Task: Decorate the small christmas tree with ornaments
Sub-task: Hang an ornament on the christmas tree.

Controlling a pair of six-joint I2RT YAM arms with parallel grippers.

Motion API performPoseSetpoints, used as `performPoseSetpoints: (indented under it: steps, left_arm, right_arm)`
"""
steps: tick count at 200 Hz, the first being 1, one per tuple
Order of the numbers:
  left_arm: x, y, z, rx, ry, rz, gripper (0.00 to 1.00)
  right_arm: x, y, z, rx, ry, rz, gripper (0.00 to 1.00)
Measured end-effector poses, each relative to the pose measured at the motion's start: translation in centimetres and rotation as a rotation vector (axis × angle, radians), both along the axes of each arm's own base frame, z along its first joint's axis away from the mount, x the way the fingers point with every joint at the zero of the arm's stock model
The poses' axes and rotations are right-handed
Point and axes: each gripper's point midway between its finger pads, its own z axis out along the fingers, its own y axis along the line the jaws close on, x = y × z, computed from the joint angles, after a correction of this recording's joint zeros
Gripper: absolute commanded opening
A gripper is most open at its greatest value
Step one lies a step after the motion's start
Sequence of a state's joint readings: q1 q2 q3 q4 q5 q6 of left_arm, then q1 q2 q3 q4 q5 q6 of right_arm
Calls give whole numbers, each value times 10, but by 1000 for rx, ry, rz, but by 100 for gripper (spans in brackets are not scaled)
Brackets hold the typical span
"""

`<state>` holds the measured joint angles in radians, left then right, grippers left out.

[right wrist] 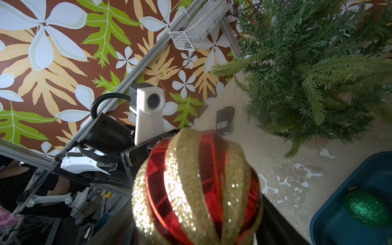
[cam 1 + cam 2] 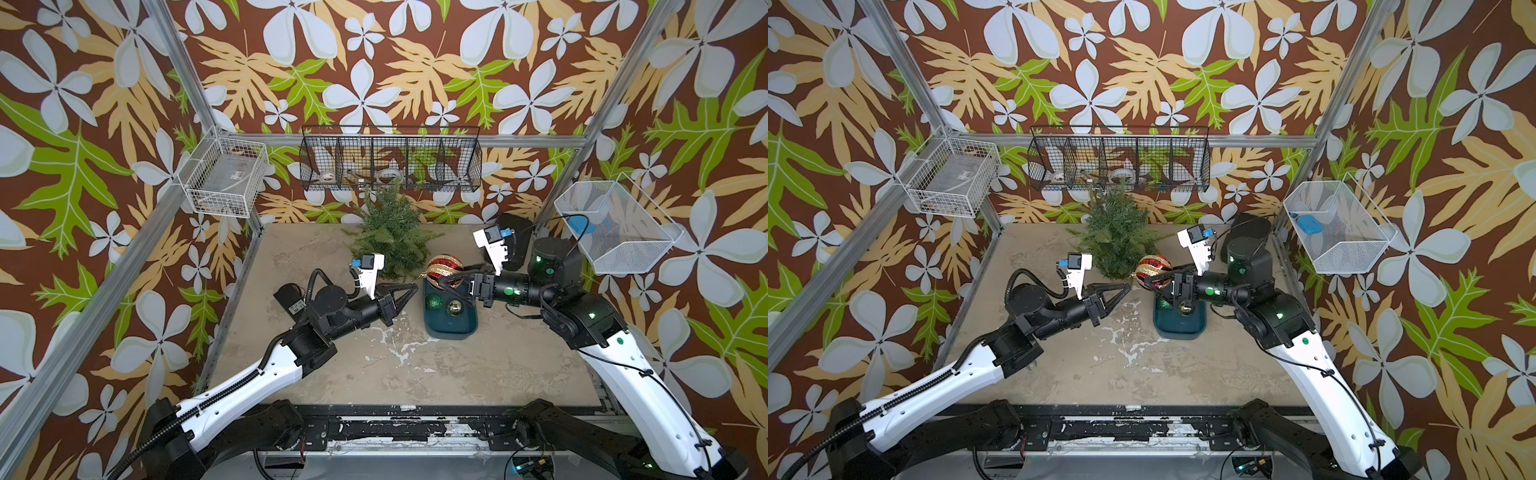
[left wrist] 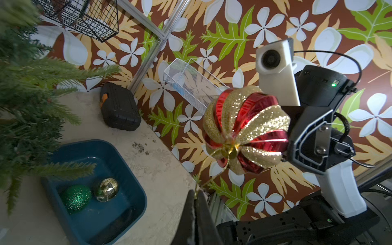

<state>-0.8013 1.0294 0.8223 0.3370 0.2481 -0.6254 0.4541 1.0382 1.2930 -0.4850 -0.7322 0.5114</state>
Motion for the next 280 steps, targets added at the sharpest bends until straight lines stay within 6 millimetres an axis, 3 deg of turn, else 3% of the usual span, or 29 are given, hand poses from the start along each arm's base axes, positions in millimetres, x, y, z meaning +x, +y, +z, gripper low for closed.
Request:
performPoseSetpoints:
  steps: [59,111,154,193,280]
  left_arm:
    - [8,10,-7,150,-44,72,0]
    - [9,20,-9,220,-80,115,0]
    - [12,28,-8,264,-96,156,0]
    - [18,33,4,282,-134,200,0]
    - [32,36,15,343,-177,263,0]
  right_arm:
    - [7,6,-18,-9,22,9,73]
    - [14,16,-20,-4,-2,18,74]
    - [28,18,-11,7,-53,-22,74]
    - [43,24,-6,15,-79,-38,74]
    - [49,44,4,17,-122,-13,74]
